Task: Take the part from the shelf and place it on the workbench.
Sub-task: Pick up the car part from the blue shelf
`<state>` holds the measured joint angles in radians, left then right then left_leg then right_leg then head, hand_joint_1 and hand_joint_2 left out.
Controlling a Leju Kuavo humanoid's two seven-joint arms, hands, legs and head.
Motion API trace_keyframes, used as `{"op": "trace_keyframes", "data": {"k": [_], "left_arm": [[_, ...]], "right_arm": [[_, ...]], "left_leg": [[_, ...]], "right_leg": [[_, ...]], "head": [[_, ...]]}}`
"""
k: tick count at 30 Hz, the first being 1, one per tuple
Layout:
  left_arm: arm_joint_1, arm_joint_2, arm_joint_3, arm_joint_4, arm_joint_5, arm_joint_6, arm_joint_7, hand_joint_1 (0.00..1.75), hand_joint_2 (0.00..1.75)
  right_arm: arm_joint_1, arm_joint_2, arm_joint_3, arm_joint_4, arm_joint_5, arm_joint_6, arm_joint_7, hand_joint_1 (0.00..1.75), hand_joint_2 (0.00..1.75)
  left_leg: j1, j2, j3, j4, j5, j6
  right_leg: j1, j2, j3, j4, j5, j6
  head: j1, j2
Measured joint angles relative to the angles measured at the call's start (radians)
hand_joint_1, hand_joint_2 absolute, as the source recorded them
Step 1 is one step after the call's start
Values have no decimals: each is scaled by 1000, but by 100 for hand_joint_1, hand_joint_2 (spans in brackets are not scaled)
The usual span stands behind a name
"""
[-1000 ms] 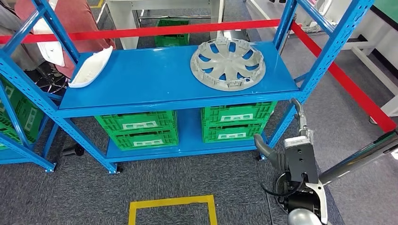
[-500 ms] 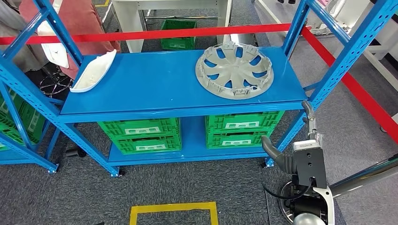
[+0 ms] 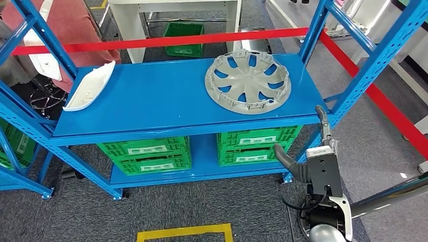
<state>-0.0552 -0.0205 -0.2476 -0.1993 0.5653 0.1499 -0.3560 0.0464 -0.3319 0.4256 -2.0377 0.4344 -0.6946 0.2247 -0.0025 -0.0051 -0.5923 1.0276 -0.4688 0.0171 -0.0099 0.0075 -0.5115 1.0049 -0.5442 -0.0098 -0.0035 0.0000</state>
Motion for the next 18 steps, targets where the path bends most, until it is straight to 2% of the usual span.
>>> {"op": "trace_keyframes", "data": {"k": [2,3,5,6,7,8,10,11,12,14,18], "left_arm": [[0,0,0,-1,0,-2,0,0,0],[-1,0,0,-1,0,-2,0,0,0],[-3,0,0,-1,0,-3,0,0,0],[-2,-1,0,-1,1,-3,1,0,0],[-2,-1,0,-1,1,-3,2,0,0],[-2,-2,0,-1,2,-3,2,0,0],[-2,-2,-1,-1,5,-3,3,0,0],[-3,-3,-1,-1,7,-3,3,0,0],[-3,-4,-1,-1,9,-3,4,0,0],[-4,-5,-2,-1,12,-4,4,0,0],[-5,-6,-5,-1,18,-3,4,0,0]], "right_arm": [[-2,0,0,-1,3,0,1,0,175],[-2,0,0,-2,4,0,1,0,175],[-1,0,0,-2,7,0,3,0,175],[0,0,0,-2,8,0,4,0,175],[1,0,0,-2,9,0,5,0,175],[1,0,0,-2,9,0,7,0,175],[0,0,0,-2,11,0,9,0,175],[0,0,0,-2,11,0,9,0,175],[0,0,0,-2,12,0,10,0,175],[0,0,0,-3,12,0,17,0,175],[0,0,-1,-4,12,0,41,0,175]], "left_leg": [[6,0,8,-16,3,8],[9,0,12,-22,4,12],[8,0,14,-24,1,18],[8,0,15,-23,-2,20],[7,-1,18,-23,-5,20],[7,-1,21,-21,-8,19],[8,-2,30,-18,-17,14],[6,-3,33,-15,-22,10],[4,-3,34,-13,-25,5],[1,-2,34,-12,-29,-3],[1,-1,39,-17,-26,13]], "right_leg": [[0,-1,-12,26,-18,10],[-1,-1,-35,69,-39,15],[-3,-1,-111,197,-83,20],[-3,-2,-146,247,-91,22],[-4,-2,-167,267,-81,23],[-4,-2,-170,248,-50,23],[-3,-2,-130,131,34,18],[-2,-2,-107,72,60,14],[0,-2,-91,33,73,10],[2,-1,-83,10,71,3],[3,0,-81,7,72,-2]], "head": [[6,0],[11,0],[21,0],[24,0],[27,0],[30,0],[37,0],[40,0],[42,0],[41,0],[31,0]]}}
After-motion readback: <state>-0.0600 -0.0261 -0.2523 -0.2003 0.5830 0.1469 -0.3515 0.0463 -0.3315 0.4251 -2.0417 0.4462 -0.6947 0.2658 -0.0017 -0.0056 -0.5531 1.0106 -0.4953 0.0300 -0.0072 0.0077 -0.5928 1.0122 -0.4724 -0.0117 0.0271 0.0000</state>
